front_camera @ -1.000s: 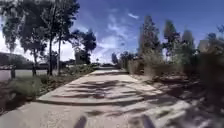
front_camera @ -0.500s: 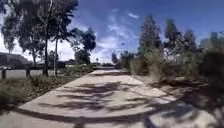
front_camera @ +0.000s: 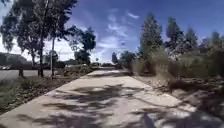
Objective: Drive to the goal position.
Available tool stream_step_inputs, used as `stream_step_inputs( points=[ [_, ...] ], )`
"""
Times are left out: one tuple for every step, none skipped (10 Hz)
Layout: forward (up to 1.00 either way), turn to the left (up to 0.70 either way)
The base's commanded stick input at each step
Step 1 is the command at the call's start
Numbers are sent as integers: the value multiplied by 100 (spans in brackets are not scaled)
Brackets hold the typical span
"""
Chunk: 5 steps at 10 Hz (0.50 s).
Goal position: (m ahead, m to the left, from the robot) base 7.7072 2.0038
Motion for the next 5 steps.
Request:
stream_step_inputs(
  points=[
    [100,0],
    [100,0],
    [100,0],
    [100,0],
    [100,0]
  ],
)
